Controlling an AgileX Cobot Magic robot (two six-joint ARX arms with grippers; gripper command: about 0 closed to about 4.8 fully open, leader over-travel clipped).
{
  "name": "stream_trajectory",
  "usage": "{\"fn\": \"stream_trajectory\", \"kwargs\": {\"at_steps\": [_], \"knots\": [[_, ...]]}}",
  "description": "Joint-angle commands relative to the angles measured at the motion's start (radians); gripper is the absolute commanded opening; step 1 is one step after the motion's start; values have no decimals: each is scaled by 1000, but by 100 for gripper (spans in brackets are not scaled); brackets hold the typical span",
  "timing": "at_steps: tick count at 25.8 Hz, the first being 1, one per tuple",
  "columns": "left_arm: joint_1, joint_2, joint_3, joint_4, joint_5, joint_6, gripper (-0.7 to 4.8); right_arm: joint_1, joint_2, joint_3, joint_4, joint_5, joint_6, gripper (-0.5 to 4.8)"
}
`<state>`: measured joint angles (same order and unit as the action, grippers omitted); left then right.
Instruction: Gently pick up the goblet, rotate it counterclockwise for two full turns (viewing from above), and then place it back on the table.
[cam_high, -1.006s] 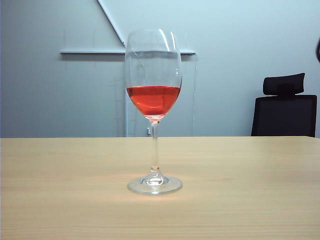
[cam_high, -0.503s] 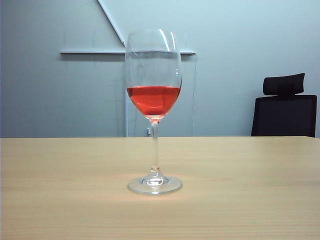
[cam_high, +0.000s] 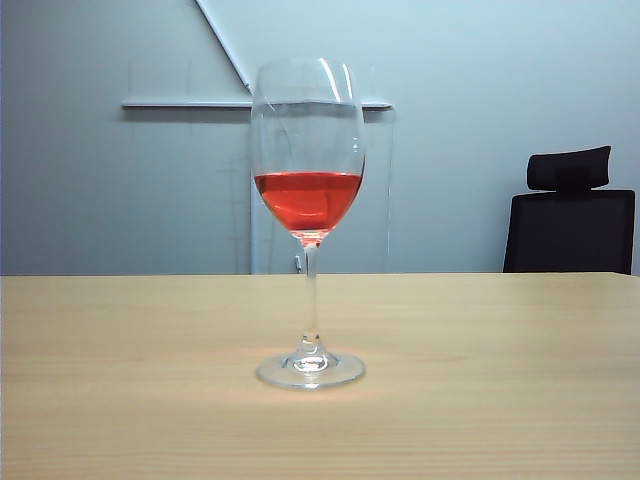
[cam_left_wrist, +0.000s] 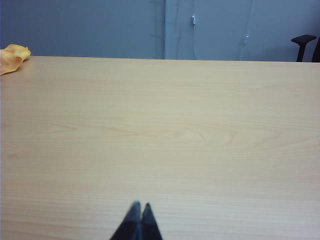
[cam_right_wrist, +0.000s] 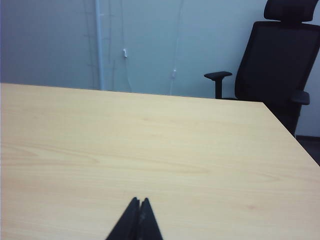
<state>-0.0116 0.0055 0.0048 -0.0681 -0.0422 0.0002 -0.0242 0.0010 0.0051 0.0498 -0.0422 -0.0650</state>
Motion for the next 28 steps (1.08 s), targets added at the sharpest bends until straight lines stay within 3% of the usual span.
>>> {"fn": "stream_trajectory", "kwargs": {"at_steps": [1, 9, 28], "knots": [[0, 0, 4, 8, 1, 0, -5, -1, -2, -5, 1, -1, -2, -8], [-1, 0, 4, 8, 1, 0, -5, -21, -2, -5, -13, -2, 85, -8], [-1, 0, 4, 8, 1, 0, -5, -20, -2, -5, -18, -2, 87, -8]]}}
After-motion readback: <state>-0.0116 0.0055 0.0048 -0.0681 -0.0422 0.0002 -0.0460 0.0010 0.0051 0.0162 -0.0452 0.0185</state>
